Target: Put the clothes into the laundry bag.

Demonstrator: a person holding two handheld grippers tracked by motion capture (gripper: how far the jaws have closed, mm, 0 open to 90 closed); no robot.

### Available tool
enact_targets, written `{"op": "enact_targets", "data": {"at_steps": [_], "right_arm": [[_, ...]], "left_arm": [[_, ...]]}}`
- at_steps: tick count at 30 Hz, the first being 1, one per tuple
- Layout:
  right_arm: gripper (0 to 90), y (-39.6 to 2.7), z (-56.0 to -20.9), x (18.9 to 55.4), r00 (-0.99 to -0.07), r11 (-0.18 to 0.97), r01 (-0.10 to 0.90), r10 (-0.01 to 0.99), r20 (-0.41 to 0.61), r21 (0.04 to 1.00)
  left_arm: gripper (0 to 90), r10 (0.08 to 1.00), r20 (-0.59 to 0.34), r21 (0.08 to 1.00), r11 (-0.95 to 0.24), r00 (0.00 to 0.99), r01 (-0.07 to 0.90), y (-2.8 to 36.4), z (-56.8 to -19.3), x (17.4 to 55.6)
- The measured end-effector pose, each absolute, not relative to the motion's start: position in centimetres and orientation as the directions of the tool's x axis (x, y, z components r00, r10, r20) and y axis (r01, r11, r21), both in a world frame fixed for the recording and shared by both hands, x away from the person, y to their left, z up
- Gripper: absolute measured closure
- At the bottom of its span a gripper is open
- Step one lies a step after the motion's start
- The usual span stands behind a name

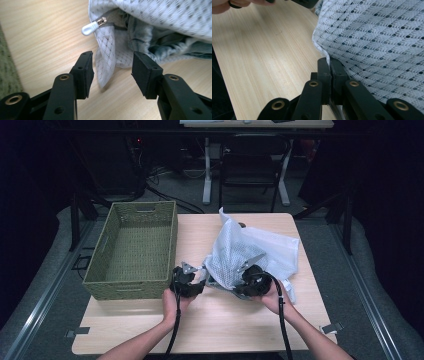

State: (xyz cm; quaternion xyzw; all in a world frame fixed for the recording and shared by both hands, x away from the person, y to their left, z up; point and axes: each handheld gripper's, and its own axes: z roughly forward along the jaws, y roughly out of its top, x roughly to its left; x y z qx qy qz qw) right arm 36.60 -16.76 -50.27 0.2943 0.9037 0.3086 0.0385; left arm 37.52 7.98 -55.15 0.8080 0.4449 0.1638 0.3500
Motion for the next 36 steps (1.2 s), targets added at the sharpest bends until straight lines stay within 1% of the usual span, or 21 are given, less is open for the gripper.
{"op": "enact_targets", "data": {"at_steps": [3,7,9,10,12,13,14,17,19,23,26,29,31,33,36], "right_arm": [[88.1,-16.8,-50.2,36.6,-0.825,0.637,0.507,0.554,0.112,0.581],[88.1,-16.8,-50.2,36.5,-0.827,0.638,0.504,0.551,0.111,0.583],[88.1,-16.8,-50.2,36.5,-0.826,0.637,0.504,0.552,0.112,0.583],[88.1,-16.8,-50.2,36.5,-0.827,0.638,0.504,0.551,0.112,0.582],[88.1,-16.8,-50.2,36.5,-0.826,0.637,0.505,0.553,0.111,0.583],[88.1,-16.8,-50.1,36.4,-0.825,0.634,0.504,0.555,0.108,0.586],[88.1,-16.9,-50.0,36.4,-0.825,0.634,0.503,0.555,0.107,0.588],[88.1,-17.0,-49.8,36.3,-0.823,0.627,0.499,0.560,0.098,0.598],[88.1,-17.0,-49.5,36.2,-0.823,0.623,0.490,0.561,0.088,0.610],[88.1,-16.9,-49.1,36.0,-0.819,0.615,0.483,0.570,0.072,0.623],[88.1,-16.6,-48.9,36.0,-0.822,0.615,0.470,0.566,0.061,0.633],[88.1,-16.2,-48.8,36.0,-0.821,0.621,0.463,0.570,0.041,0.633],[88.1,-16.1,-48.9,36.1,-0.825,0.626,0.457,0.564,0.038,0.632],[88.1,-15.9,-49.3,36.2,-0.827,0.633,0.462,0.560,0.044,0.621],[88.1,-15.4,-49.6,36.1,-0.831,0.649,0.461,0.555,0.038,0.606]], "left_arm": [[53.1,0.843,-0.048,0.701,-0.354,0.536,0.619,7.5,-55.5,38.2],[52.4,0.848,-0.039,0.678,-0.366,0.528,0.637,6.9,-56.2,39.0],[55.8,0.849,-0.025,0.664,-0.380,0.528,0.643,6.5,-56.7,39.3],[61.3,0.841,-0.035,0.661,-0.387,0.541,0.643,6.4,-56.9,39.3],[76.4,0.824,-0.049,0.652,-0.402,0.565,0.643,6.2,-57.3,39.3],[87.1,0.821,-0.048,0.656,-0.403,0.569,0.638,6.2,-57.3,39.3],[88.6,0.811,-0.056,0.656,-0.410,0.583,0.633,6.2,-57.3,39.2],[89.6,0.780,-0.096,0.673,-0.407,0.619,0.617,6.5,-56.5,38.4],[89.7,0.761,-0.127,0.701,-0.385,0.636,0.600,7.0,-55.4,37.4],[89.7,0.724,-0.179,0.737,-0.350,0.666,0.579,8.6,-52.8,35.5],[89.6,0.710,-0.205,0.739,-0.338,0.673,0.582,10.1,-51.6,34.2],[89.6,0.711,-0.220,0.723,-0.340,0.668,0.601,11.4,-51.8,33.1],[89.5,0.711,-0.217,0.689,-0.373,0.669,0.621,12.0,-52.9,32.5],[89.4,0.712,-0.210,0.652,-0.409,0.670,0.638,12.0,-54.3,32.0],[89.1,0.711,-0.193,0.642,-0.429,0.676,0.635,11.6,-54.8,31.9]]}}
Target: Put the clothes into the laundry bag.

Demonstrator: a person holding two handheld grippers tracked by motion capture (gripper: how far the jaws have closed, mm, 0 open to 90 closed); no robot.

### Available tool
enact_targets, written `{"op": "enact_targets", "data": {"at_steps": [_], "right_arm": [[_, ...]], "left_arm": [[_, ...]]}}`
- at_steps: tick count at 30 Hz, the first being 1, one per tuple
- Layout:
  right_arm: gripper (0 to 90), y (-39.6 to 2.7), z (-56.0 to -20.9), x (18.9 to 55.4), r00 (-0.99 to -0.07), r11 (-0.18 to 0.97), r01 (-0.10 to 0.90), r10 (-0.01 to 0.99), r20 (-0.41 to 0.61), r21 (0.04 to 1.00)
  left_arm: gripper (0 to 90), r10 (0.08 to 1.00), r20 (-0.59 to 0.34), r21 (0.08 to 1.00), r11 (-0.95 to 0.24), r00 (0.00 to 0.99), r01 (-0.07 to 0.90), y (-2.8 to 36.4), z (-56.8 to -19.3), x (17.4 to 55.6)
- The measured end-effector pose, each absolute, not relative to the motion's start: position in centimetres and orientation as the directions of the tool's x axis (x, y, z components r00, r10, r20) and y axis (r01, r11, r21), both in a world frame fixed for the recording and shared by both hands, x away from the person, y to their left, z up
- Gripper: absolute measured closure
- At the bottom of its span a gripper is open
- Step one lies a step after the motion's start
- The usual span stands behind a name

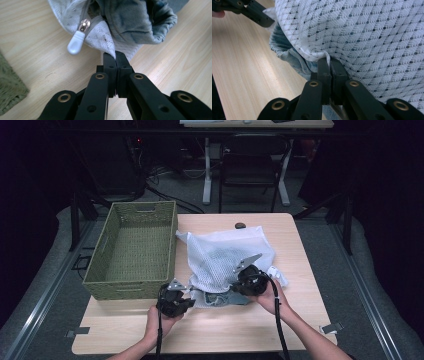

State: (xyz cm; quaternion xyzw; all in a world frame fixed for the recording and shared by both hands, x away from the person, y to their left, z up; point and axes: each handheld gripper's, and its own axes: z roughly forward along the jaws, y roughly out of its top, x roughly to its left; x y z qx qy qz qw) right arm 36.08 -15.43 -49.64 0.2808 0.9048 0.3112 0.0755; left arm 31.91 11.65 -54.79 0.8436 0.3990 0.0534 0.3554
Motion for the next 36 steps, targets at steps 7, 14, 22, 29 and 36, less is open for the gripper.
{"op": "enact_targets", "data": {"at_steps": [7,14,22,29,36], "right_arm": [[88.1,-15.7,-49.8,36.1,-0.831,0.648,0.461,0.556,0.038,0.606],[88.1,-15.8,-49.8,36.0,-0.828,0.647,0.463,0.560,0.035,0.606],[88.1,-15.5,-49.7,36.0,-0.826,0.644,0.462,0.562,0.032,0.609],[88.1,-15.4,-49.4,35.7,-0.825,0.633,0.457,0.564,0.033,0.625],[88.2,-15.8,-48.0,35.0,-0.829,0.600,0.437,0.557,0.042,0.670]], "left_arm": [[88.2,0.714,-0.134,0.634,-0.471,0.687,0.613,11.4,-54.9,32.5],[73.8,0.708,-0.115,0.624,-0.494,0.697,0.605,11.5,-54.8,32.1],[47.2,0.664,-0.032,0.654,-0.551,0.747,0.519,9.3,-53.5,29.1],[37.1,0.693,-0.053,0.650,-0.523,0.719,0.552,6.1,-55.2,30.3],[72.5,0.726,-0.130,0.736,-0.386,0.676,0.556,5.6,-55.8,32.3]]}}
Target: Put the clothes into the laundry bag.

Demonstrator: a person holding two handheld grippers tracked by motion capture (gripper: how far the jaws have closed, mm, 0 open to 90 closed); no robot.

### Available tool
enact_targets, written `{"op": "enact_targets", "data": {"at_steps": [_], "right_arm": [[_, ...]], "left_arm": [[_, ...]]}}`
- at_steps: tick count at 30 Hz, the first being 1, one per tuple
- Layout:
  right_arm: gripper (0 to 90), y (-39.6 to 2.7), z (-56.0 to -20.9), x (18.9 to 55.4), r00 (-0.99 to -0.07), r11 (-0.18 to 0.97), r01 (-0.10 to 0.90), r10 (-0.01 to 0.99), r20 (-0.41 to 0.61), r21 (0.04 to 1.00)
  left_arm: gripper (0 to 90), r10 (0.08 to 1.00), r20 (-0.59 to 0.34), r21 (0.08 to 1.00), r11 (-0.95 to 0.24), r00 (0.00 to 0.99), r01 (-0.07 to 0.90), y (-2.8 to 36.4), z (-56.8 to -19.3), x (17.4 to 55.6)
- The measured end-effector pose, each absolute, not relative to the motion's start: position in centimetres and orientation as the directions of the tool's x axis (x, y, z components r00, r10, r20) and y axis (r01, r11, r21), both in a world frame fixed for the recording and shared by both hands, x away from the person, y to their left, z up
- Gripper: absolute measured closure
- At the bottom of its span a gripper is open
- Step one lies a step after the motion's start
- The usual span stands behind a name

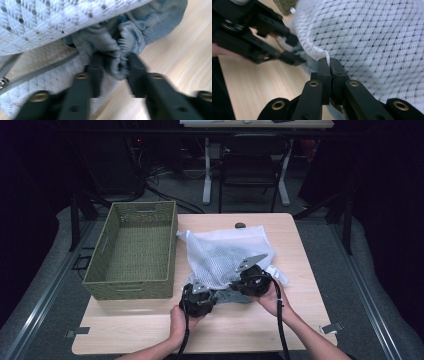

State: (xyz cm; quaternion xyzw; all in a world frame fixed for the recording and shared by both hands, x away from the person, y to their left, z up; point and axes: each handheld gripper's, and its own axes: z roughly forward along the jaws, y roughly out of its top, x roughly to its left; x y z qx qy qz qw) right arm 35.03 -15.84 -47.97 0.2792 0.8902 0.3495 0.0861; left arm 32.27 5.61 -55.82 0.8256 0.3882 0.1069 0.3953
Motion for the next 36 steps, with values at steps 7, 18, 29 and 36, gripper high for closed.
{"op": "enact_targets", "data": {"at_steps": [7,18,29,36], "right_arm": [[88.3,-16.5,-46.2,34.3,-0.836,0.578,0.411,0.547,0.040,0.705],[88.1,-17.0,-47.6,35.0,-0.830,0.603,0.448,0.554,0.057,0.660],[88.1,-17.0,-47.2,35.0,-0.833,0.601,0.447,0.549,0.065,0.663],[88.0,-17.1,-47.1,35.0,-0.836,0.591,0.444,0.544,0.074,0.674]], "left_arm": [[79.7,0.756,-0.170,0.802,-0.266,0.632,0.535,5.4,-54.0,33.5],[55.5,0.679,-0.096,0.721,-0.457,0.728,0.521,6.0,-53.8,33.3],[42.7,0.635,0.120,0.760,-0.554,0.763,0.341,6.8,-49.6,31.9],[58.2,0.518,0.236,0.681,-0.692,0.822,0.241,3.7,-50.5,34.7]]}}
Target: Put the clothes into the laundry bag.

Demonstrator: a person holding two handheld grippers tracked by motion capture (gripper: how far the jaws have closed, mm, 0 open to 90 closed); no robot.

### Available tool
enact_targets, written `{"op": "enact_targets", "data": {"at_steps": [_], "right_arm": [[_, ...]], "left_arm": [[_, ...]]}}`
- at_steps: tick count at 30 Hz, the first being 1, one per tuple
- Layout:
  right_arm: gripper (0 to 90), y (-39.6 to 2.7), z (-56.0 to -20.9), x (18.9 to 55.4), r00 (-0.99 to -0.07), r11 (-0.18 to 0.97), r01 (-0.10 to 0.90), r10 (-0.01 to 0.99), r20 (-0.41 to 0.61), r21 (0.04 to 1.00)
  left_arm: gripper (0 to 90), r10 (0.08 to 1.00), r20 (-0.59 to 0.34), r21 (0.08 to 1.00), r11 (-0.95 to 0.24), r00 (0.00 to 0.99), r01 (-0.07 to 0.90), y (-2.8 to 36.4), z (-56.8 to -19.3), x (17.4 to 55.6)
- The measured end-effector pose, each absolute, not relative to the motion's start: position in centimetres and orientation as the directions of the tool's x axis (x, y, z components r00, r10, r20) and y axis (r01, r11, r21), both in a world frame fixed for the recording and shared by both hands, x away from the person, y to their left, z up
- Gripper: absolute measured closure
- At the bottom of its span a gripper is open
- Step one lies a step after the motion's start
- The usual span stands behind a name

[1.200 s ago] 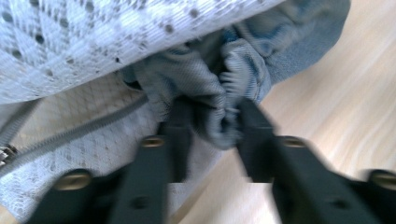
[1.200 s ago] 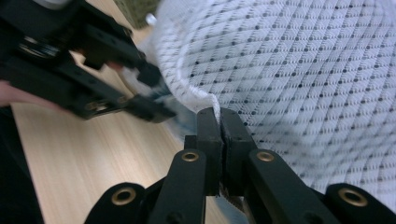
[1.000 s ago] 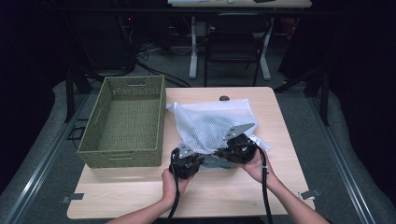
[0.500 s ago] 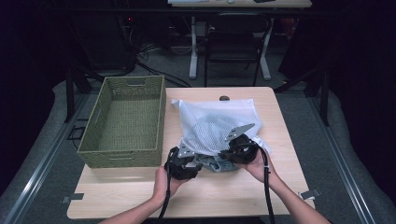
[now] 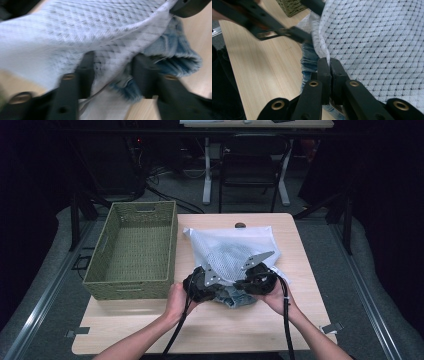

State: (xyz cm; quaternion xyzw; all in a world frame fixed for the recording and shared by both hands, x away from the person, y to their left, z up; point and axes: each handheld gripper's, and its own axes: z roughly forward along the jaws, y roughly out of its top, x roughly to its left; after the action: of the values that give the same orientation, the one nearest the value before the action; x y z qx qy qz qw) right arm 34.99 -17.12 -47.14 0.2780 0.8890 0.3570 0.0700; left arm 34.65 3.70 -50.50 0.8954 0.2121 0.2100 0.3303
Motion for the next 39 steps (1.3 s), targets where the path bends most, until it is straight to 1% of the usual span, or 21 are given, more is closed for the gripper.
{"op": "enact_targets", "data": {"at_steps": [1,3,4,5,8,10,11,12,14,16,18,19,24,25,27,28,29,32,33,36,39], "right_arm": [[88.0,-17.2,-47.2,35.0,-0.838,0.593,0.442,0.541,0.074,0.673],[87.9,-17.3,-47.2,35.0,-0.832,0.587,0.452,0.549,0.079,0.672],[87.8,-17.4,-47.2,35.0,-0.831,0.585,0.452,0.550,0.079,0.673],[87.7,-17.5,-47.2,35.0,-0.828,0.577,0.455,0.554,0.084,0.678],[85.7,-17.7,-47.2,34.8,-0.815,0.568,0.471,0.573,0.085,0.675],[81.8,-17.7,-47.1,34.5,-0.809,0.561,0.477,0.582,0.088,0.677],[78.1,-17.8,-47.0,34.2,-0.806,0.563,0.474,0.587,0.076,0.677],[71.8,-17.9,-46.8,33.8,-0.804,0.556,0.479,0.589,0.084,0.679],[67.8,-18.1,-46.6,33.3,-0.790,0.552,0.487,0.609,0.071,0.677],[59.1,-18.5,-46.5,32.6,-0.778,0.541,0.502,0.624,0.079,0.675],[53.0,-18.6,-46.5,32.0,-0.759,0.545,0.507,0.649,0.047,0.668],[46.8,-18.7,-46.5,31.6,-0.750,0.551,0.513,0.661,0.031,0.658],[34.5,-18.7,-47.3,29.6,-0.698,0.525,0.561,0.716,0.025,0.640],[33.5,-18.4,-47.8,29.1,-0.688,0.510,0.574,0.724,0.040,0.641],[30.5,-18.0,-48.9,28.5,-0.663,0.498,0.585,0.749,0.022,0.640],[28.7,-18.0,-49.5,28.4,-0.661,0.483,0.590,0.749,0.043,0.647],[27.5,-18.2,-50.6,28.2,-0.642,0.438,0.600,0.763,0.077,0.669],[22.7,-18.2,-52.8,27.7,-0.636,0.408,0.584,0.767,0.083,0.702],[21.7,-18.1,-53.5,27.6,-0.638,0.408,0.575,0.766,0.076,0.709],[14.5,-17.5,-55.0,28.0,-0.654,0.443,0.542,0.756,0.027,0.714],[8.3,-17.0,-55.3,28.9,-0.644,0.453,0.511,0.765,-0.024,0.731]], "left_arm": [[62.1,0.517,0.248,0.676,-0.698,0.819,0.236,3.6,-50.7,34.7],[77.0,0.499,0.254,0.682,-0.700,0.829,0.213,3.5,-50.8,34.7],[84.1,0.503,0.240,0.695,-0.686,0.830,0.215,3.6,-50.8,34.6],[87.8,0.503,0.208,0.702,-0.674,0.839,0.230,3.7,-50.8,34.7],[88.5,0.508,0.153,0.716,-0.649,0.848,0.259,4.0,-50.8,34.8],[88.5,0.511,0.160,0.717,-0.648,0.845,0.256,4.2,-50.8,34.8],[88.5,0.513,0.132,0.719,-0.639,0.848,0.274,4.3,-50.7,34.9],[88.5,0.518,0.122,0.723,-0.631,0.847,0.282,4.4,-50.7,35.0],[88.5,0.518,0.118,0.720,-0.632,0.847,0.286,4.5,-50.7,35.0],[88.4,0.516,0.111,0.719,-0.632,0.849,0.290,4.4,-50.6,35.1],[88.4,0.507,0.110,0.716,-0.637,0.855,0.286,4.4,-50.5,35.0],[88.3,0.506,0.109,0.718,-0.636,0.856,0.284,4.3,-50.5,35.0],[88.3,0.490,0.112,0.719,-0.640,0.865,0.270,4.2,-50.2,35.0],[88.3,0.484,0.108,0.716,-0.644,0.868,0.270,4.2,-50.1,35.0],[88.3,0.483,0.111,0.722,-0.639,0.868,0.263,4.1,-50.0,34.9],[88.3,0.485,0.116,0.726,-0.637,0.867,0.260,4.1,-49.9,34.9],[88.3,0.484,0.116,0.727,-0.637,0.867,0.259,4.1,-49.9,34.8],[88.1,0.486,0.121,0.727,-0.637,0.866,0.255,4.1,-49.9,34.8],[88.1,0.486,0.120,0.727,-0.637,0.865,0.257,4.1,-49.9,34.8],[88.0,0.493,0.123,0.729,-0.633,0.861,0.258,4.1,-50.0,34.8],[87.9,0.491,0.112,0.722,-0.638,0.864,0.268,4.0,-50.1,34.8]]}}
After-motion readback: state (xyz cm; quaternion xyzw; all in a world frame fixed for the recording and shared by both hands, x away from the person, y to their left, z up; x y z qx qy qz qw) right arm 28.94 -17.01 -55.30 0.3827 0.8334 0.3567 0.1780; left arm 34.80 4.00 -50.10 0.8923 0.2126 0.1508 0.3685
